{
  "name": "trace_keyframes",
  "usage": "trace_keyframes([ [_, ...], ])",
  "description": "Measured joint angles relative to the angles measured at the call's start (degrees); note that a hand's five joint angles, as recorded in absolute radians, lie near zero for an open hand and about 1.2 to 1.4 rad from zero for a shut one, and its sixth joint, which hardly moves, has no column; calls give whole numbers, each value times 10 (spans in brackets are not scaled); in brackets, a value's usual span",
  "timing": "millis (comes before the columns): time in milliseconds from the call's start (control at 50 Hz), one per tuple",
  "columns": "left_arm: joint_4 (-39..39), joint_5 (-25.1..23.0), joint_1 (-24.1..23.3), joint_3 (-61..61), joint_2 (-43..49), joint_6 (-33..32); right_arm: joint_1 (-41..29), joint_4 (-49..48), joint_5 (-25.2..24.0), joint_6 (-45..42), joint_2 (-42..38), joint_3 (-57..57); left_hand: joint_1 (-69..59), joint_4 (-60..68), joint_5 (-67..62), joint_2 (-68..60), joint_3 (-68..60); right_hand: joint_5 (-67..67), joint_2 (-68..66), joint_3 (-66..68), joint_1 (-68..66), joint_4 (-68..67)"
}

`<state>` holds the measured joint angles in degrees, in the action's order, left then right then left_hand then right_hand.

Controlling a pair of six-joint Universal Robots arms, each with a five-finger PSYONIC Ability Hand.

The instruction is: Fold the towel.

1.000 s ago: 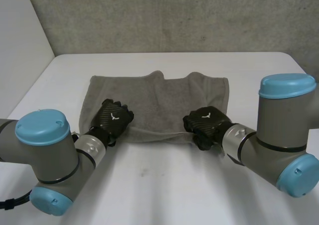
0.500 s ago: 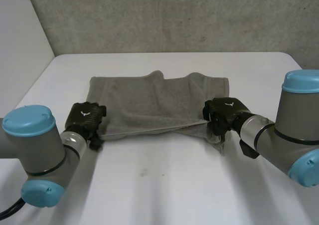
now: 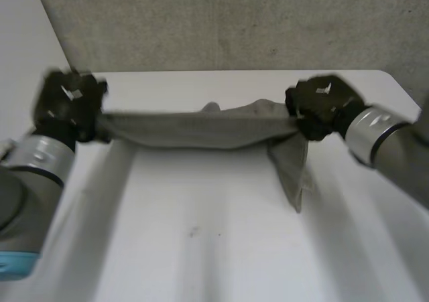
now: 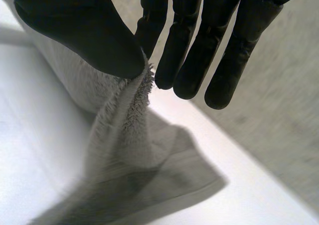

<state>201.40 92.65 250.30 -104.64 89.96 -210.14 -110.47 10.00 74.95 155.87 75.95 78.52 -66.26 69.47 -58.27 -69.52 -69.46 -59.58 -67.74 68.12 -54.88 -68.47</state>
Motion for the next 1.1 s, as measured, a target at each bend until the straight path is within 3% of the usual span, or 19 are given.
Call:
trace_keyframes([
  [80,-41,-8,2,23,-60,-1,4,70,2,-63,43,-40,-8,2,-6,-1,-1,0,0,0,0,0],
  [120,-104,-19,4,49,-84,-1,11,135,3,-103,68,-71,-15,2,-9,-2,-2,0,0,0,0,0],
  [240,-218,-40,9,84,-82,-1,18,213,4,-147,78,-100,-21,2,-12,-2,-2,0,0,0,0,0],
  [260,-269,-50,11,97,-61,-1,17,239,6,-170,65,-106,-21,2,-12,-2,-2,0,0,0,0,0],
  [300,-295,-57,12,105,-38,-1,15,252,9,-187,48,-108,-21,2,-12,-2,-2,0,0,0,0,0],
  [420,-324,-65,11,129,57,-6,-3,263,33,-219,-28,-112,-22,2,-12,-2,-2,0,0,0,0,0],
  [540,-319,-60,4,219,201,-38,-33,240,90,-228,-165,-170,-23,3,-13,-2,-2,0,0,0,0,0],
  [640,-295,-56,-6,335,275,-52,-40,172,116,-224,-231,-262,-23,3,-13,-2,-2,0,0,0,0,0],
  [720,-237,-44,-18,456,306,-50,-40,49,126,-221,-254,-358,-25,3,-13,-2,-2,0,0,0,0,0],
  [820,-89,0,-30,580,295,-4,-36,-168,117,-221,-214,-403,-26,3,-13,-2,-2,0,0,0,0,0],
  [920,-32,21,-30,593,270,29,-34,-234,100,-220,-182,-385,-26,3,-13,-2,-2,0,0,0,0,0],
  [960,-8,33,-27,570,242,59,-31,-259,66,-218,-147,-347,-27,3,-13,-2,-2,0,0,0,0,0],
  [1100,-28,33,-16,412,202,75,-25,-162,1,-219,-124,-263,-27,3,-13,-2,-2,0,0,0,0,0],
])
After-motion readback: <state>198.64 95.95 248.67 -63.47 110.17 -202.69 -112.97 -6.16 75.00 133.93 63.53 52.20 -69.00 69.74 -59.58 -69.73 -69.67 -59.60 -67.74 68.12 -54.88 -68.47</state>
